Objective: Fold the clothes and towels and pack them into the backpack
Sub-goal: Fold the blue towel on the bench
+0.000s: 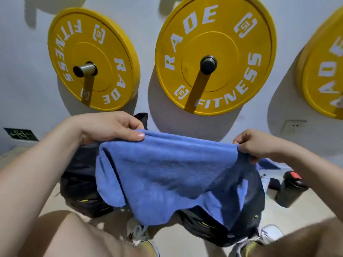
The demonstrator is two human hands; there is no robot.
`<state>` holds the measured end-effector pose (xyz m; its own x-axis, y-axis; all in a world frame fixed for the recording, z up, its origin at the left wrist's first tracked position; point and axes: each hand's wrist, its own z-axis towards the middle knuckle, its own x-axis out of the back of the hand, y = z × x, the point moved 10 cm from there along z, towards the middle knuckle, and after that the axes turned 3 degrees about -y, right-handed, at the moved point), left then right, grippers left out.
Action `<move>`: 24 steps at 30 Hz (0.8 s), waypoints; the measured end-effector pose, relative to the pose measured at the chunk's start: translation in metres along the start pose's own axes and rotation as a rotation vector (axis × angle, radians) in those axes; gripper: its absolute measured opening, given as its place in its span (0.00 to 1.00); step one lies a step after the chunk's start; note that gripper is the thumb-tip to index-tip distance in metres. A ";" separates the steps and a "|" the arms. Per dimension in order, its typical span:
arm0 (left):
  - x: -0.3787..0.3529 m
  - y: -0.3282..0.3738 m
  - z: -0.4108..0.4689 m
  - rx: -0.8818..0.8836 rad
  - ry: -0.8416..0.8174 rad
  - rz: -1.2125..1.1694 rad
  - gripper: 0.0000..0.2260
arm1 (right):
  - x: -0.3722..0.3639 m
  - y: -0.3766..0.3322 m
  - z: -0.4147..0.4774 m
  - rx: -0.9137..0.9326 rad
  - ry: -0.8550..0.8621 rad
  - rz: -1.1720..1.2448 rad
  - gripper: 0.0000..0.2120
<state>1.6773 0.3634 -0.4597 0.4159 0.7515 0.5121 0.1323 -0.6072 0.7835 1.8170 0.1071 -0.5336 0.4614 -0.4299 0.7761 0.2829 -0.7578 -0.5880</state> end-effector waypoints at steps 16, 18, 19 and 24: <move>0.092 -0.136 0.122 0.385 0.450 0.877 0.07 | -0.001 0.120 0.119 -0.288 -0.232 -0.288 0.10; 0.089 -0.150 0.169 0.386 0.527 1.075 0.04 | -0.018 0.146 0.160 -0.308 -0.154 -0.311 0.08; 0.086 -0.159 0.193 0.372 0.530 1.162 0.03 | -0.026 0.157 0.179 -0.305 -0.111 -0.331 0.07; 0.079 -0.200 0.286 0.158 0.534 1.337 0.14 | -0.061 0.202 0.250 -0.299 0.002 -0.368 0.07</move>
<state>1.9410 0.4705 -0.6760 -0.0686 -0.4064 0.9111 0.0316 -0.9137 -0.4052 2.0565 0.1031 -0.7570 0.3746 -0.1073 0.9210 0.1724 -0.9679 -0.1829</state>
